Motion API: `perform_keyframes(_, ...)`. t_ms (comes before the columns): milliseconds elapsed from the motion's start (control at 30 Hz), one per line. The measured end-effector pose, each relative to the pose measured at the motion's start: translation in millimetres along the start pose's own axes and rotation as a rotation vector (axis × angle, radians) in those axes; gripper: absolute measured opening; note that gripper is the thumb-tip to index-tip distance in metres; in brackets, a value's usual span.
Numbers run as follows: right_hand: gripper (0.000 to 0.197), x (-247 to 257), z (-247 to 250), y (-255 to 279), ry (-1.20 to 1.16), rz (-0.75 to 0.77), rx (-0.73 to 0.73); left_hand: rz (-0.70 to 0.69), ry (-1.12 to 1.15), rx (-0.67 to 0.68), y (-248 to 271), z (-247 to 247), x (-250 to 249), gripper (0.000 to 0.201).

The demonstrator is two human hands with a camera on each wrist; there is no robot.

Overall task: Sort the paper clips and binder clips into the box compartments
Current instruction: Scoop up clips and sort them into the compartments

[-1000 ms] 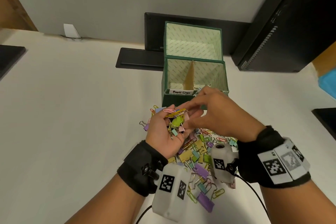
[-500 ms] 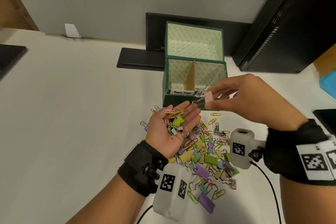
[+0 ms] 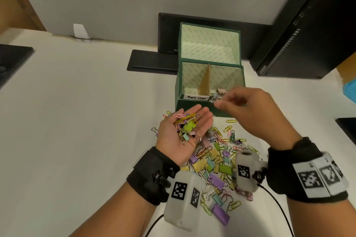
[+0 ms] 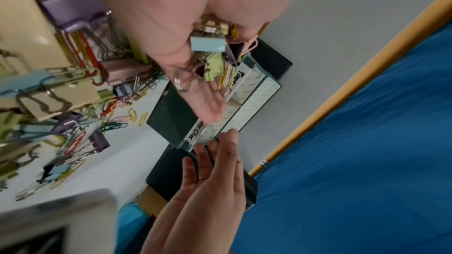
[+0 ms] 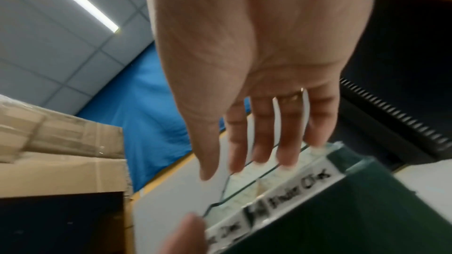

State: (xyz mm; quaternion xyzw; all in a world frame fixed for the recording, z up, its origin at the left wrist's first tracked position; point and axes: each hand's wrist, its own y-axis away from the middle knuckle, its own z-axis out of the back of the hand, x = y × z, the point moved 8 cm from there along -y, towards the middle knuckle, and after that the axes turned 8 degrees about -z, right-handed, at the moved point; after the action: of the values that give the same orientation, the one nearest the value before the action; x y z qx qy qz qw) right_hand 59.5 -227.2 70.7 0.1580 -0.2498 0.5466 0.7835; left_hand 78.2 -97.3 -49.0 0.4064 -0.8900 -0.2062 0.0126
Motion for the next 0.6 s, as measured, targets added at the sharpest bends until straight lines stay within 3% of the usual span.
perform_keyframes(100, 0.028, 15.1, -28.1, 20.9, 0.006, 0.040, 0.303, -0.045, -0.010, 0.001, 0.3, -1.3, -3.8, 0.045)
perform_keyframes(167, 0.031, 14.8, -45.1, 28.4, 0.038, 0.030, 0.400, -0.064, -0.005, 0.000, 1.0, -2.1, -4.8, 0.043)
perform_keyframes(333, 0.024, 13.5, -69.8, 34.6, 0.068, 0.022, 0.400, -0.073, -0.004, -0.007, 1.7, -2.3, -6.5, 0.042)
perform_keyframes(467, 0.028, 15.9, -59.6, 33.5, -0.019, 0.014, 0.345, -0.091, -0.004, -0.023, 0.3, -0.4, -8.9, 0.042)
perform_keyframes(600, 0.032, 14.4, -56.2, 33.6, -0.170, -0.033, 0.395, -0.079, -0.016, -0.023, 0.0, -0.1, -7.5, 0.043)
